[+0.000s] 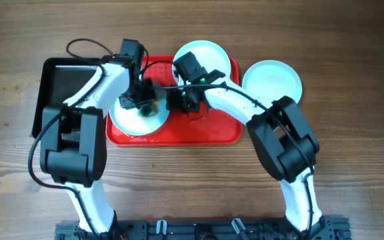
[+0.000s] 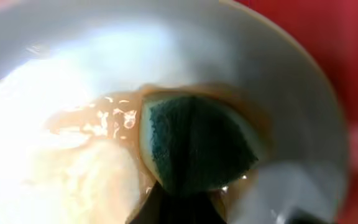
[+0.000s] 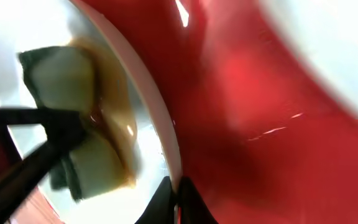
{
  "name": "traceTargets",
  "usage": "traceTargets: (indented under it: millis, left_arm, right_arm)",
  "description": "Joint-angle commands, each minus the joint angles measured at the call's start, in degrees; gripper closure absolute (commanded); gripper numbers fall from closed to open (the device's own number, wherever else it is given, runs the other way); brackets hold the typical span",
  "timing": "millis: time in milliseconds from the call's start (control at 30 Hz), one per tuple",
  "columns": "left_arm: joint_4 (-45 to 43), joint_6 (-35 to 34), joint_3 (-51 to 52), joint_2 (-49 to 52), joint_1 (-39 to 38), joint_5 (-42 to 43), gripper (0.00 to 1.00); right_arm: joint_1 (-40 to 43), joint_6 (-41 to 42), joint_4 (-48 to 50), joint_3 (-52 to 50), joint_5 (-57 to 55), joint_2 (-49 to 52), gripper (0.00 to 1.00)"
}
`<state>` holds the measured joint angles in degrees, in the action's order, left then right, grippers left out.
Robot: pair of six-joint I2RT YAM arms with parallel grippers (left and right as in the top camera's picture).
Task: Clean dirty plates on tray and stack at the side
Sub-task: 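Scrub the plate with the sponge while the right gripper holds the rim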
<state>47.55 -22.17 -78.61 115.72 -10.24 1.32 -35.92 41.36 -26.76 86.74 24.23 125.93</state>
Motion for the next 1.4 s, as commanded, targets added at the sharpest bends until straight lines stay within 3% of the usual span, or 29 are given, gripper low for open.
traceTargets:
  millis: [0,133,167,267,400,533,767,833,967,1067,1267,1367]
  left_arm:
    - [4.42,-12.72,1.9,2.91,1.81,-26.75,0.96]
    - [6.43,-12.0,1.9,2.91,1.81,-26.47,0.96]
    - [6.78,-8.24,1.9,2.91,1.81,-24.09,0.96]
    - [7.19,2.38,1.9,2.91,1.84,-12.59,0.96]
    - [7.65,14.75,1.9,2.91,1.84,9.42,0.96]
    - [7.37,20.33,1.9,2.91,1.84,21.68,0.96]
    - [0.98,17.97,1.9,2.91,1.84,20.44,0.96]
    - [-1.62,12.22,1.9,2.91,1.84,14.38,0.96]
    - [-4.96,-6.99,1.9,2.91,1.84,-8.76,0.96]
    - [-3.96,-14.56,1.9,2.91,1.84,-15.91,0.96]
    - [0.87,-16.11,1.9,2.91,1.81,-16.2,0.96]
    - [1.79,-4.46,1.9,2.91,2.36,-0.42,0.96]
  right_arm:
    - [0.44,0.63,-1.07,-0.52,-0.63,1.86,0.96]
    - [0.44,0.59,-1.09,-0.52,-0.63,1.86,0.96]
    - [0.44,0.61,-1.09,-0.52,-0.63,1.86,0.96]
    - [0.44,0.61,-1.07,-0.52,-0.63,1.86,0.96]
    - [0.44,0.59,-1.09,-0.5,-0.63,1.86,0.96]
    - [0.44,0.61,-1.09,-0.52,-0.61,1.86,0.96]
    - [0.44,0.59,-1.11,-0.52,-0.61,1.86,0.96]
    - [0.44,0.59,-1.11,-0.5,-0.61,1.86,0.96]
    - [0.44,0.59,-1.07,-0.5,-0.63,1.86,0.96]
    - [0.44,0.59,-1.09,-0.52,-0.63,1.86,0.96]
    - [0.44,0.59,-1.09,-0.52,-0.61,1.86,0.96]
    - [0.44,0.57,-1.09,-0.52,-0.61,1.86,0.96]
